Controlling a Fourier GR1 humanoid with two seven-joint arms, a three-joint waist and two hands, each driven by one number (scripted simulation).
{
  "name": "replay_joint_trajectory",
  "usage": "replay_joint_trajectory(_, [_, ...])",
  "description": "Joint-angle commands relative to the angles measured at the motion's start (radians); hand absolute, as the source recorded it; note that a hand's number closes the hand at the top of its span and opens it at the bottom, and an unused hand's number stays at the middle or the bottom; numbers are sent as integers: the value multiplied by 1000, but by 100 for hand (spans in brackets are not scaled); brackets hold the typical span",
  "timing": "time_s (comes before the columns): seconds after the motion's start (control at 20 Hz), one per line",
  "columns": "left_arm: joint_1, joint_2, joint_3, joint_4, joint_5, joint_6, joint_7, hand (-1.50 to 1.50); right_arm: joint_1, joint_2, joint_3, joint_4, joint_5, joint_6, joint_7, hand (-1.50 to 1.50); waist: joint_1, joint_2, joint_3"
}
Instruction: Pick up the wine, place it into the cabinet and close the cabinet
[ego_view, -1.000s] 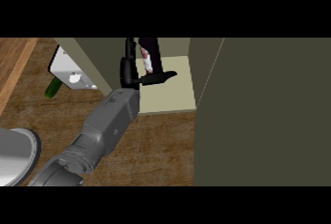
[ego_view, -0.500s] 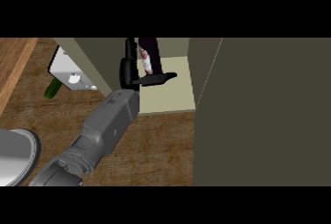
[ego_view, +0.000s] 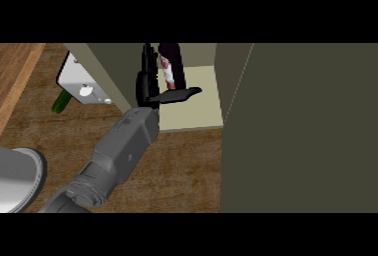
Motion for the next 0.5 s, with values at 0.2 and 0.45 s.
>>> replay_joint_trajectory(0.2, [206, 1, -242, -252, 167, 81, 62, -150, 10, -11, -44, -46, -25, -10, 2, -150, 38, -8, -2])
replay_joint_trajectory(0.45, [322, 1, -452, -490, 258, 272, 89, -150, 47, -10, -31, -96, 4, -31, 23, -150, 45, -8, -2])
